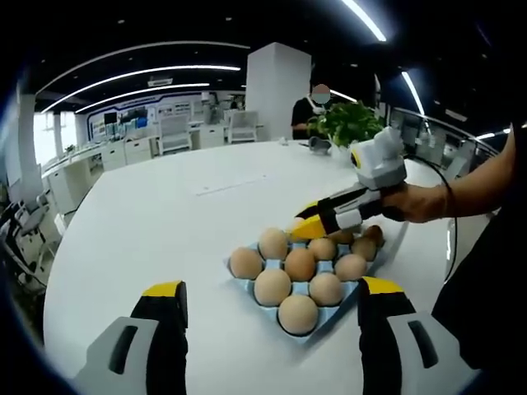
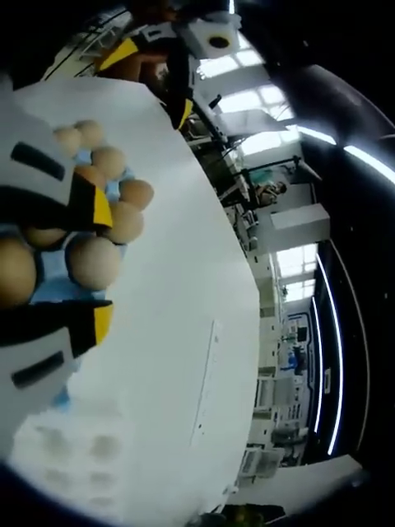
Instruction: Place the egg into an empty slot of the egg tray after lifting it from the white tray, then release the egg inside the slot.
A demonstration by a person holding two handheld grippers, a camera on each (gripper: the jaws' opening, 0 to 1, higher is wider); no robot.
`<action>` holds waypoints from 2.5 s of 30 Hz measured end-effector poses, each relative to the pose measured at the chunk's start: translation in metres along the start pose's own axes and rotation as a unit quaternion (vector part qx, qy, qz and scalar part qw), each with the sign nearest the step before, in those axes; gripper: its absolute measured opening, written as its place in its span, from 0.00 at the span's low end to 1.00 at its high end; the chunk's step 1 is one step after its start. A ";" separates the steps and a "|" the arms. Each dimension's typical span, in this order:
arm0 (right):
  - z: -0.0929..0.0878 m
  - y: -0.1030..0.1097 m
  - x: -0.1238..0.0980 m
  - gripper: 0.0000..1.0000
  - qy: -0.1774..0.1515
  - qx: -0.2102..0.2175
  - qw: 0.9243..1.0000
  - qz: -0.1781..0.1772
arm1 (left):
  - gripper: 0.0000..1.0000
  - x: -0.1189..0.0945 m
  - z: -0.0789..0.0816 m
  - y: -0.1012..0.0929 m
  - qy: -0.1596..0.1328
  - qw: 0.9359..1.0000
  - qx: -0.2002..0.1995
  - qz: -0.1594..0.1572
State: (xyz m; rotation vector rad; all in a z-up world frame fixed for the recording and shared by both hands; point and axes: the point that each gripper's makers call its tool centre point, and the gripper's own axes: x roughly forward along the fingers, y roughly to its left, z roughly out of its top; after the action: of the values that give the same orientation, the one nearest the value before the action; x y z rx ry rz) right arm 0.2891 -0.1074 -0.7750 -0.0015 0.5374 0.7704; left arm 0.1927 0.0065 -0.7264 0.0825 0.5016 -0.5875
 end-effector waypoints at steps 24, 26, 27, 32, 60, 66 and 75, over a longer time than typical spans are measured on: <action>0.000 -0.011 -0.022 0.29 -0.023 0.024 0.999 -0.009 | 0.85 0.002 0.004 -0.004 -0.001 1.000 -0.001 -0.004; 0.001 -0.016 -0.025 0.29 -0.029 0.032 0.999 -0.015 | 0.85 0.002 0.004 -0.004 -0.001 1.000 0.000 -0.003; 0.001 -0.017 -0.026 0.29 -0.031 0.036 0.999 -0.016 | 0.85 0.002 0.004 -0.004 -0.001 1.000 -0.002 -0.003; 0.001 -0.022 -0.029 0.29 -0.033 0.045 0.998 -0.024 | 0.85 0.003 0.006 -0.006 -0.001 1.000 -0.001 -0.007; -0.020 -0.114 -0.096 0.29 -0.043 0.066 0.986 -0.144 | 0.84 0.005 0.008 -0.007 -0.001 1.000 0.001 -0.009; -0.023 -0.139 -0.119 0.29 -0.049 0.067 0.981 -0.178 | 0.84 0.004 0.007 -0.006 0.001 1.000 0.002 -0.006; -0.022 -0.192 -0.166 0.29 -0.070 0.074 0.957 -0.271 | 0.84 0.005 0.007 -0.006 0.004 1.000 0.002 -0.005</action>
State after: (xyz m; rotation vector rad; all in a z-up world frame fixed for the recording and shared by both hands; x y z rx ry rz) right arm 0.3083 -0.3608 -0.7541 0.0433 0.4289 0.1915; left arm 0.1954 -0.0025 -0.7224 0.0866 0.5078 -0.5974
